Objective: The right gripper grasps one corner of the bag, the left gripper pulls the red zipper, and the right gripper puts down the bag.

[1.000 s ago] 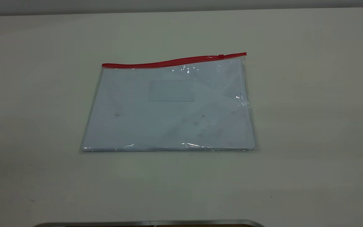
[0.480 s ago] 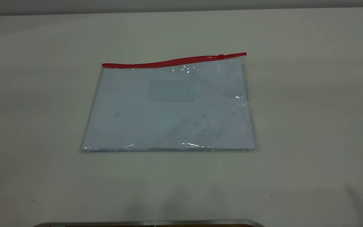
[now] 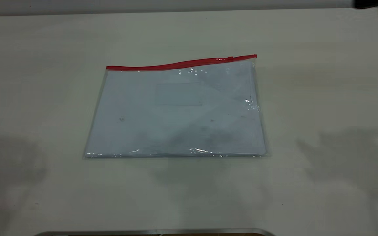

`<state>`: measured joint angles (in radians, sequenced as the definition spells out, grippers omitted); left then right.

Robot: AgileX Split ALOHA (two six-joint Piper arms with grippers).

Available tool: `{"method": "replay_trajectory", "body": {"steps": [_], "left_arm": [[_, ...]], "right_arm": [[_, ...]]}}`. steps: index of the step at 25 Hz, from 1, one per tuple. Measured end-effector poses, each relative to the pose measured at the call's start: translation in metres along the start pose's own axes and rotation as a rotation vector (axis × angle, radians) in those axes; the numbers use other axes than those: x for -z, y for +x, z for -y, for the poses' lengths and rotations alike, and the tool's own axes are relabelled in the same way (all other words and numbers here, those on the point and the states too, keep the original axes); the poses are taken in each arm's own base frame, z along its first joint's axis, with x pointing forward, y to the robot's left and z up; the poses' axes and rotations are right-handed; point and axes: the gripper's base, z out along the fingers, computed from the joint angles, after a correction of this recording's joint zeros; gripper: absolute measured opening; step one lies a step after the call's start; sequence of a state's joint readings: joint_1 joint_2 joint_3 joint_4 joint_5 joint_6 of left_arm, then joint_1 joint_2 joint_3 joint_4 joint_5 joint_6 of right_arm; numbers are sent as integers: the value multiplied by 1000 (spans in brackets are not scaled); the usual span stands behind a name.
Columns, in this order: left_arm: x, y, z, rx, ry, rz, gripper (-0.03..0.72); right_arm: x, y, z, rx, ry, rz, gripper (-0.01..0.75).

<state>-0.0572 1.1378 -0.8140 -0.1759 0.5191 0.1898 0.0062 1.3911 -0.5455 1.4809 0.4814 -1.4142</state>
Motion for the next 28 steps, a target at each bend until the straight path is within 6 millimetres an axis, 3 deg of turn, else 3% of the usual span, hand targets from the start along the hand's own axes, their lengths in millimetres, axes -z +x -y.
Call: {"method": "replay_trajectory", "body": {"steps": [8,15,18,23,28], "left_arm": [[-51,-22,-2,-16,50,-38,548],[-66,-35,-4,-52,49,-28,548],[-69,-36,-5,-52,50,-32,548],[-70,-36,-5,-53,50,-35,548],[-73,-35,-5,-50,52,-44,548]], "right_arm": [[-108,-18,19,6,-50,-102,516],[-206,-9,54,-9,-140,-193,516],[-238,-6,62,52,-219,-219,516],[-269,-11,88,86,-286,-229,516],[-280,-22,108,41,-351,-192,516]]}}
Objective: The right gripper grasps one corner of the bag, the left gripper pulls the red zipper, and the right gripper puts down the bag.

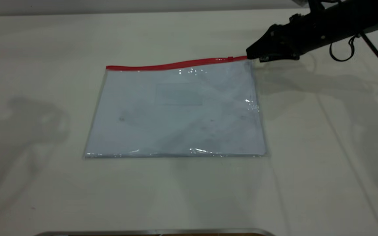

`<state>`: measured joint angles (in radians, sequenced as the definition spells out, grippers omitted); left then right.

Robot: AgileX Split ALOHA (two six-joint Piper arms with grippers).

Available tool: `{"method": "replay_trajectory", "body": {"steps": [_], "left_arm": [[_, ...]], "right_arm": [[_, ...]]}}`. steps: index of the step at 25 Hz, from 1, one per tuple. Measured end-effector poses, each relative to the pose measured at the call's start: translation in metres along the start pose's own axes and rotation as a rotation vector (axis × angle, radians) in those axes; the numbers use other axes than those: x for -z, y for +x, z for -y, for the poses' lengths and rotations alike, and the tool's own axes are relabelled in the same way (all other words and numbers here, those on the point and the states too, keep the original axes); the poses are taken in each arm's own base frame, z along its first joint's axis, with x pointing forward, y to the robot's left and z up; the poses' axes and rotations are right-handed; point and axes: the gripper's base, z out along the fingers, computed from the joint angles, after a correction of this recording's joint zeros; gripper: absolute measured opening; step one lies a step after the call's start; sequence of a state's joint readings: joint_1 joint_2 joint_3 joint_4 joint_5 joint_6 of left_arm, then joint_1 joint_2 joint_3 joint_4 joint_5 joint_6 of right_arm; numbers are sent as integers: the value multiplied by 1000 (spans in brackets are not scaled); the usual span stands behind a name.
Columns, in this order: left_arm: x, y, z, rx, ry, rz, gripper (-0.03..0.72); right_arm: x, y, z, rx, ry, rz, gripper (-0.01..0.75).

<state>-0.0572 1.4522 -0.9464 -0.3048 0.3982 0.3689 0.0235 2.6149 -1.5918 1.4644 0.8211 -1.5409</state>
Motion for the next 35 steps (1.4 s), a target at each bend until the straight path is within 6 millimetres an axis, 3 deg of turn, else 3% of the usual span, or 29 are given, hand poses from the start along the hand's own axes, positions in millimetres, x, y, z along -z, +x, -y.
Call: {"method": "replay_trajectory", "body": {"steps": [6,28,35], "left_arm": [[-1,0,0,0,0,-2,548],[-1,2,0,-2,7,-18,548],[-1,2,1,-2,7,-19,548]], "right_arm": [[-12,6,0,-27,-113,-15,505],[-10,10,17,-59,-27,2,503],[-34,27,8,-109,-90,-14,503]]}}
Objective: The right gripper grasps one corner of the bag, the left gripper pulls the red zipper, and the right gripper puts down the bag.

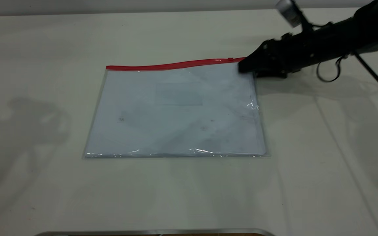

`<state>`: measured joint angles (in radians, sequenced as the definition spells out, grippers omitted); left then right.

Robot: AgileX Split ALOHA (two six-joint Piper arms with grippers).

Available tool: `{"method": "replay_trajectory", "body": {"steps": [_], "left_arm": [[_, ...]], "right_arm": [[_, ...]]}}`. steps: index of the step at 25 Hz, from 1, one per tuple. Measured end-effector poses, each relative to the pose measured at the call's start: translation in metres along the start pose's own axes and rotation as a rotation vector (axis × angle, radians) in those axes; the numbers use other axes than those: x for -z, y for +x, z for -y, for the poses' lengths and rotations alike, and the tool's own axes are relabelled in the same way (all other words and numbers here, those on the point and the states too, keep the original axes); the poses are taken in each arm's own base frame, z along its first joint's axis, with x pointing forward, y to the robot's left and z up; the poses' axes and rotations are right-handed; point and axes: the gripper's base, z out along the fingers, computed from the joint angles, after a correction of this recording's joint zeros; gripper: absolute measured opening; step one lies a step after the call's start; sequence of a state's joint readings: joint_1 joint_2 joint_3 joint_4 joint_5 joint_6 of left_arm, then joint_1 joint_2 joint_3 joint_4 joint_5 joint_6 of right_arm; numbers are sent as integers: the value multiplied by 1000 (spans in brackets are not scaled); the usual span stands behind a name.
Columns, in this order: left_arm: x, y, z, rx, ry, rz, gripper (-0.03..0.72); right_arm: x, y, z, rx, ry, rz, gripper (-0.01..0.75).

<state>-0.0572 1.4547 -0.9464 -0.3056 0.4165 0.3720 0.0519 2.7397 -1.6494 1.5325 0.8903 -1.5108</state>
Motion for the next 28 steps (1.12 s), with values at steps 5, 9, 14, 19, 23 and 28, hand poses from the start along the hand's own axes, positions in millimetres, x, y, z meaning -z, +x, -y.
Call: {"method": "replay_trajectory", "body": {"steps": [5,9,14,19,23,28], "left_arm": [[0,1,1,0,6,-16,548],[0,2,1,0,10,-26,548],[0,3,1,0,11,-29,548],[0,3,1,0,11,-28,548],[-9,1,0,12,18,-40,548],[-38,-6,13,-67,52,-65,548]], "right_arm": [[-10,0,-10,4,-28,8,456],[-9,-3,-10,-3,-29,36,326],[-8,-3,-14,13,-82,37,97],[-4,-2,-20,69,-138,4,33],[6,-12,-40,156,-219,-44,33],[8,-23,-76,231,-241,-170,33]]}}
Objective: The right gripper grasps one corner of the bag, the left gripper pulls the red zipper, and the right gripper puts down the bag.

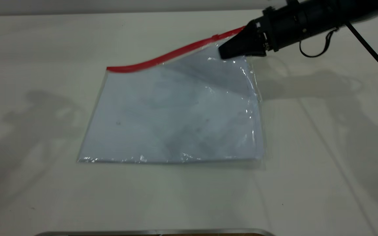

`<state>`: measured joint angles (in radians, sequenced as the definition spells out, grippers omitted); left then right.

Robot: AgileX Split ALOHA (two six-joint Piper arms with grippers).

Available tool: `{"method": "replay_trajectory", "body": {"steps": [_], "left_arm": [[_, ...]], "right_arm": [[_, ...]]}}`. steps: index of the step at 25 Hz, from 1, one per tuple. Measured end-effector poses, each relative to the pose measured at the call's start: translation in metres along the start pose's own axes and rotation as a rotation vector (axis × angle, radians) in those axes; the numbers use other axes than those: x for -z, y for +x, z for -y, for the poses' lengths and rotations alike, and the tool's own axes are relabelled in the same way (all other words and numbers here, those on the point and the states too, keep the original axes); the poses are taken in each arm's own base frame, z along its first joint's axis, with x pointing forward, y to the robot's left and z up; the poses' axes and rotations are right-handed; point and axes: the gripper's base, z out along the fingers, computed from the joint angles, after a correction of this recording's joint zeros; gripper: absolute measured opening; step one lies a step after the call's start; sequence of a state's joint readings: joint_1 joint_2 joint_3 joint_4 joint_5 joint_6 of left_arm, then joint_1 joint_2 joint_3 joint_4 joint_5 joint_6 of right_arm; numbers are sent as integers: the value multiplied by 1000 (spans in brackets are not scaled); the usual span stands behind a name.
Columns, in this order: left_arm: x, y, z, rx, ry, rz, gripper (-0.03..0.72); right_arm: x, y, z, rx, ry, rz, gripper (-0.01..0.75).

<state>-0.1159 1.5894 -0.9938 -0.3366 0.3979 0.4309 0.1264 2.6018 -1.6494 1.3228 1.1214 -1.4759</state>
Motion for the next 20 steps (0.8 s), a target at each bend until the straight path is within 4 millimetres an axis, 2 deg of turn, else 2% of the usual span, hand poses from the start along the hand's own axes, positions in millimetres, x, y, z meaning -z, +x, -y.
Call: {"method": "replay_trajectory", "body": {"steps": [2,5,7,10,12,15,20], "left_arm": [[-10,-9,6,-30,10,9,548],[-28,-22,13,-56,26,1,548],[-38,-28,18,-71,37,-6,548],[-55,-34,27,-95,54,-21,548],[-67,-37,33,-110,65,-32,548],[-82,-44,43,-135,81,-39,548],[-107,-56,58,-231,118,-68,548]], "right_arm": [[-7,4,-11,28,-1,-138,33],[-9,18,-16,71,16,-346,33],[-4,20,-15,85,29,-387,33],[6,12,-15,79,41,-343,33],[7,0,-18,54,35,-245,33],[-4,-18,-26,46,14,-130,33],[-26,-41,-45,96,-9,-46,33]]}}
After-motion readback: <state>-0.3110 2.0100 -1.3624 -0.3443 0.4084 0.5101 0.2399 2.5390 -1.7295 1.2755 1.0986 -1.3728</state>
